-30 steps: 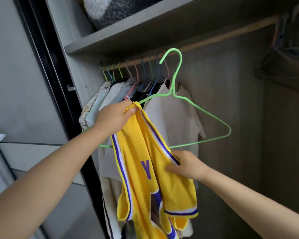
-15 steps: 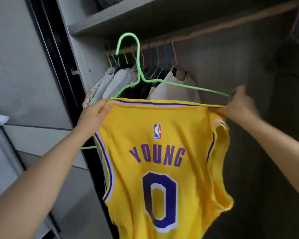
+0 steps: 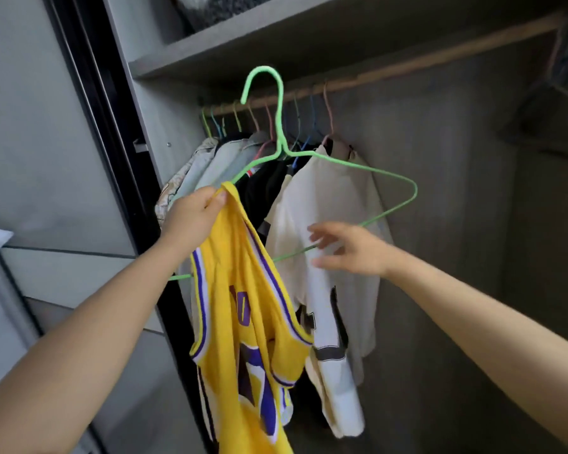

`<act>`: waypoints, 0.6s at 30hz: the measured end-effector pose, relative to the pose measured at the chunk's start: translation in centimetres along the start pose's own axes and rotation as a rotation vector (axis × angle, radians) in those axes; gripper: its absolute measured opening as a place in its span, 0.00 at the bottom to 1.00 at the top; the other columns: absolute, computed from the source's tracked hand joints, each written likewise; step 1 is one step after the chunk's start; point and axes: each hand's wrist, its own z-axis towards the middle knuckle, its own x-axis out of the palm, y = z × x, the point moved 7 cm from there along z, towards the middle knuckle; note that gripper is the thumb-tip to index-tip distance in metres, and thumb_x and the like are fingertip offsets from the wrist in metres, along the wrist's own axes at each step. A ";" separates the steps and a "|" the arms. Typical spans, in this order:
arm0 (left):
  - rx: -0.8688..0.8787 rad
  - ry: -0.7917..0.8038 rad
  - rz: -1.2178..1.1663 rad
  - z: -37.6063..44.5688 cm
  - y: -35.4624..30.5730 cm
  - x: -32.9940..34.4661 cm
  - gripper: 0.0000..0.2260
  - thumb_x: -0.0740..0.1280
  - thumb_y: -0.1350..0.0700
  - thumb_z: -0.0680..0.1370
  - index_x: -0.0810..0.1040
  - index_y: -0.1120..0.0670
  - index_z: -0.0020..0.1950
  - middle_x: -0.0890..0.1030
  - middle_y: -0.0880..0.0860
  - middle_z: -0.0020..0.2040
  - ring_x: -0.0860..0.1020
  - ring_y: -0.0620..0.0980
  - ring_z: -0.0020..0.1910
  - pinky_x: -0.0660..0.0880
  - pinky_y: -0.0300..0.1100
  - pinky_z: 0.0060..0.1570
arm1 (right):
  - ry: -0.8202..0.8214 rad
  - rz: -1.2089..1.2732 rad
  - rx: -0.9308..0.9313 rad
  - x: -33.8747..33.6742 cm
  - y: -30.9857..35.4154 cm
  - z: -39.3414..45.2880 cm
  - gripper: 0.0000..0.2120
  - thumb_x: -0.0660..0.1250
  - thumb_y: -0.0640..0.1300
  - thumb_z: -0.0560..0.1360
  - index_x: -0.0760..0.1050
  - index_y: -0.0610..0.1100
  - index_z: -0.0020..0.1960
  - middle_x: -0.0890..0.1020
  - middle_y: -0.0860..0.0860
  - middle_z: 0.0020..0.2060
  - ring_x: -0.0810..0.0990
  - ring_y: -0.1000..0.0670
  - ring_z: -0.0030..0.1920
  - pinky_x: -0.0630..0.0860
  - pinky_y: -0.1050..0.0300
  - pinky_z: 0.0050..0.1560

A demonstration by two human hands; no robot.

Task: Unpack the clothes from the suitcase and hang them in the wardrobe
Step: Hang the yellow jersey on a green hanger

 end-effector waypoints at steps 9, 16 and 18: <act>-0.038 -0.103 -0.006 0.4 -1.9 -1.7 0.19 0.55 0.51 0.81 0.61 0.53 0.30 0.65 0.51 0.28 0.68 0.53 0.37 0.62 0.43 0.37 | 0.301 0.387 0.077 9.5 0.7 -1.5 0.05 0.63 0.38 0.76 0.75 0.41 0.51 0.81 0.39 0.43 0.79 0.46 0.38 0.77 0.57 0.41; -0.083 -0.144 -0.031 -0.1 1.1 -2.5 0.20 0.57 0.51 0.80 0.61 0.55 0.30 0.64 0.51 0.29 0.66 0.51 0.32 0.59 0.45 0.32 | 0.239 0.534 0.186 6.8 -2.7 -3.2 0.15 0.63 0.48 0.74 0.74 0.36 0.51 0.80 0.43 0.44 0.77 0.49 0.45 0.75 0.50 0.51; -0.099 -0.132 -0.086 -0.4 2.1 -2.3 0.20 0.58 0.52 0.80 0.61 0.55 0.29 0.63 0.50 0.29 0.64 0.47 0.29 0.59 0.42 0.31 | 0.268 0.292 0.157 4.3 -3.2 -4.1 0.33 0.63 0.68 0.66 0.74 0.38 0.49 0.80 0.42 0.42 0.75 0.55 0.44 0.75 0.49 0.51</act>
